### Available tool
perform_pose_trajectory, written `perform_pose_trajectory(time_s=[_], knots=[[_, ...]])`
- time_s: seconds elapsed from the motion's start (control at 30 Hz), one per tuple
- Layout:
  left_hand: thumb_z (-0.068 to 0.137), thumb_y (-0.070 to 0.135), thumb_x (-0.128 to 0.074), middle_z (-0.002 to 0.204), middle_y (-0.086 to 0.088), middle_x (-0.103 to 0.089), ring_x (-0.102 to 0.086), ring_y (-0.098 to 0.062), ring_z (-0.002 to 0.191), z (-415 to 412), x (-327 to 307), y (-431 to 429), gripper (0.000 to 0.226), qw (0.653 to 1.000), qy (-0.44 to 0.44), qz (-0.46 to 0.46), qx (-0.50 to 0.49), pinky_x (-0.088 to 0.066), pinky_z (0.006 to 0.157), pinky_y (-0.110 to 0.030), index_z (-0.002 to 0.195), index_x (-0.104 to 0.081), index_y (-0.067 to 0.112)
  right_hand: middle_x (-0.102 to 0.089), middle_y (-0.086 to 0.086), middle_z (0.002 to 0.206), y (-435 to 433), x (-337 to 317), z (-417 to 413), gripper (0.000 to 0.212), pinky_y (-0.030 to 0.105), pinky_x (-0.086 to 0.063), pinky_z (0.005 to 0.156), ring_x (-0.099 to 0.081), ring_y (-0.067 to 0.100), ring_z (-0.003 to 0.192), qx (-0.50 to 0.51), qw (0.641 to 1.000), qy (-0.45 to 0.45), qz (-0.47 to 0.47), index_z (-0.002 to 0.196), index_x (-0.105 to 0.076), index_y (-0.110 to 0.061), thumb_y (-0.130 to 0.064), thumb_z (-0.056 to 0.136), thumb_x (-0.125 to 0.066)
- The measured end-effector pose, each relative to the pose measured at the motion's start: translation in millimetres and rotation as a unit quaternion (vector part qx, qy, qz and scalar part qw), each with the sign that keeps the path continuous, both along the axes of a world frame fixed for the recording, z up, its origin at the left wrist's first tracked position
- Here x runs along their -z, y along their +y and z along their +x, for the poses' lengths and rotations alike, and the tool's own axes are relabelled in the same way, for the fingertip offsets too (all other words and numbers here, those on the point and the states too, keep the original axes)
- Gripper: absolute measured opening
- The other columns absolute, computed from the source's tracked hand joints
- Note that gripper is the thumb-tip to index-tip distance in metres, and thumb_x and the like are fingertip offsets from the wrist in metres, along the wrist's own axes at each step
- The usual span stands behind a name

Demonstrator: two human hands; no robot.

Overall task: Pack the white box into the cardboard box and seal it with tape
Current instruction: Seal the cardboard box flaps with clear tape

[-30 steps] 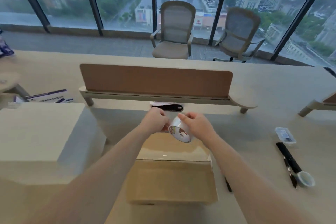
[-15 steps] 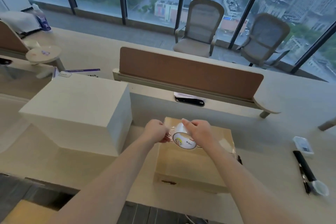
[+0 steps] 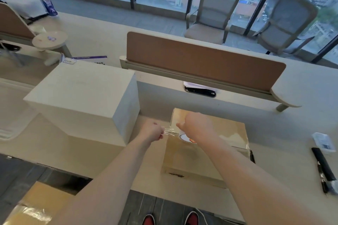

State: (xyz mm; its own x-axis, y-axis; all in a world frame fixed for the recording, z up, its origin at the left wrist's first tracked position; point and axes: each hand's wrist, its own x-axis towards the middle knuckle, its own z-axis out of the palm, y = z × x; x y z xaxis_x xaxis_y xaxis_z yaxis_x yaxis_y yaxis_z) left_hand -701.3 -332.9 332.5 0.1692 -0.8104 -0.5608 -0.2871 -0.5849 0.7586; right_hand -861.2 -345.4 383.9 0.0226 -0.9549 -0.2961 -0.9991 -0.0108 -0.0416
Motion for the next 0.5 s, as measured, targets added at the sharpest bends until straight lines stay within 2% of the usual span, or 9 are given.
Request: perform_pose_trajectory(time_s=[0.13,0.23,0.33,0.5], knots=[[0.089,-0.001,-0.058,0.075,-0.015,-0.059,-0.058,-0.022,0.056,6,7,-3,0.018,1.0,0.012,0.016,-0.003,-0.051,0.063,-0.031,0.073,-0.054,0.004,-0.049,-0.003,0.064,1,8,-1,0.042,0.025,-0.033,0.05,-0.053,0.022,0.065,0.003,1.0,0.016,0.014,0.063,-0.045,-0.02,-0.047,0.094,-0.053],[0.09,0.0,-0.057,0.077,-0.016,-0.06,-0.059,-0.023,0.059,7,9,-7,0.011,1.0,0.006,0.024,0.001,-0.054,0.064,-0.032,0.079,-0.056,0.002,-0.048,-0.003,0.064,-3,10,0,0.04,0.026,-0.036,0.052,-0.05,0.019,0.061,0.013,0.999,0.009,0.028,0.064,-0.045,-0.02,-0.046,0.094,-0.053],[0.09,-0.002,-0.054,0.073,-0.014,-0.058,-0.056,-0.021,0.055,8,12,-7,0.006,0.999,0.008,0.041,0.005,-0.051,0.054,-0.027,0.085,-0.055,0.0,-0.047,-0.003,0.065,-6,12,10,0.033,0.027,-0.039,0.055,-0.055,0.023,0.07,0.012,0.999,0.028,0.039,0.072,-0.052,-0.017,-0.042,0.094,-0.054],[0.093,-0.004,-0.05,0.068,-0.01,-0.054,-0.053,-0.018,0.052,9,18,-6,0.013,0.997,0.033,0.073,-0.001,-0.045,0.044,-0.02,0.082,-0.052,0.003,-0.043,-0.003,0.064,-7,16,19,0.021,0.024,-0.03,0.048,-0.053,0.025,0.072,-0.008,0.998,0.051,0.039,0.081,-0.054,-0.018,-0.032,0.095,-0.055]])
